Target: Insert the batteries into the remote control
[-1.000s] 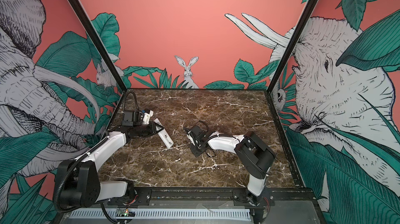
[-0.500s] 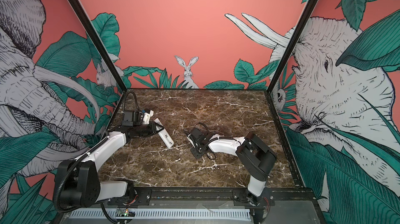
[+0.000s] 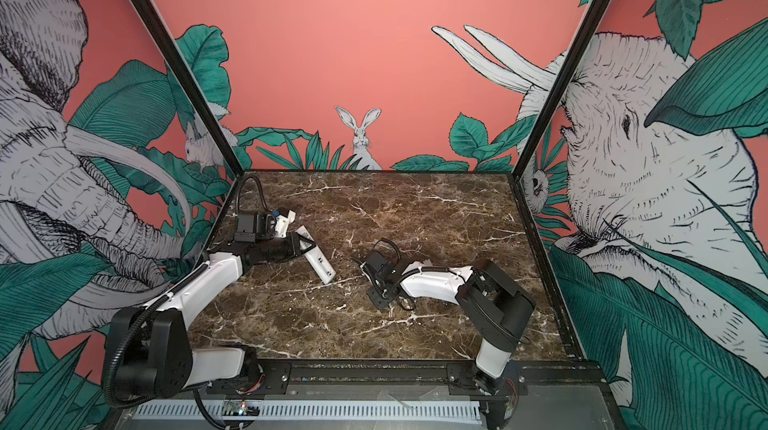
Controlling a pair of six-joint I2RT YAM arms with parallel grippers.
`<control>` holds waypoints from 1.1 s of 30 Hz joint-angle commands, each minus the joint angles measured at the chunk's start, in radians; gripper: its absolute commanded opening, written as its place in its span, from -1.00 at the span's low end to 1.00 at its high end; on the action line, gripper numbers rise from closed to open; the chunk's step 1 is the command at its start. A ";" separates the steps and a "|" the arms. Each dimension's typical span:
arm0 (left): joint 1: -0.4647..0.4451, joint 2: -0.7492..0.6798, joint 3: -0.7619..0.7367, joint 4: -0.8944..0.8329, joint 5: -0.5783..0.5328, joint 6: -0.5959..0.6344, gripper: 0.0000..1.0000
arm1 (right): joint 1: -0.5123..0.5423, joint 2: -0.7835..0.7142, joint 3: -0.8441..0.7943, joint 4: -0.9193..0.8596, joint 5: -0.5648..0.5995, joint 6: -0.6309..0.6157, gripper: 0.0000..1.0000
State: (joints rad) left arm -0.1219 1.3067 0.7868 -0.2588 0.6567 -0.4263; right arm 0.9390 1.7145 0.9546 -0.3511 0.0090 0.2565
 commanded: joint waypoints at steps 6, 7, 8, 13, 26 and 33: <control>0.002 -0.019 -0.025 0.075 0.077 -0.036 -1.00 | 0.018 -0.091 -0.004 -0.030 0.008 -0.055 -0.86; 0.003 -0.019 -0.033 0.090 0.086 -0.043 -1.00 | 0.019 -0.104 -0.004 -0.029 0.001 -0.064 -0.86; 0.002 -0.021 -0.040 0.103 0.091 -0.050 -1.00 | 0.020 -0.105 -0.003 -0.027 -0.001 -0.068 -0.86; 0.001 -0.021 -0.069 0.156 0.121 -0.071 -1.00 | 0.020 -0.168 0.008 -0.014 -0.029 -0.076 -0.87; -0.019 -0.040 -0.161 0.518 0.326 -0.242 -1.00 | 0.027 -0.192 0.143 0.031 -0.167 -0.036 -0.86; -0.039 -0.061 -0.172 0.566 0.336 -0.247 -1.00 | 0.031 -0.159 0.227 -0.042 -0.177 -0.022 -0.86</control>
State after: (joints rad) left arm -0.1509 1.2850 0.6216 0.2375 0.9562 -0.6609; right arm 0.9623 1.5402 1.1481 -0.3607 -0.1516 0.2199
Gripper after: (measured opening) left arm 0.216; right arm 0.085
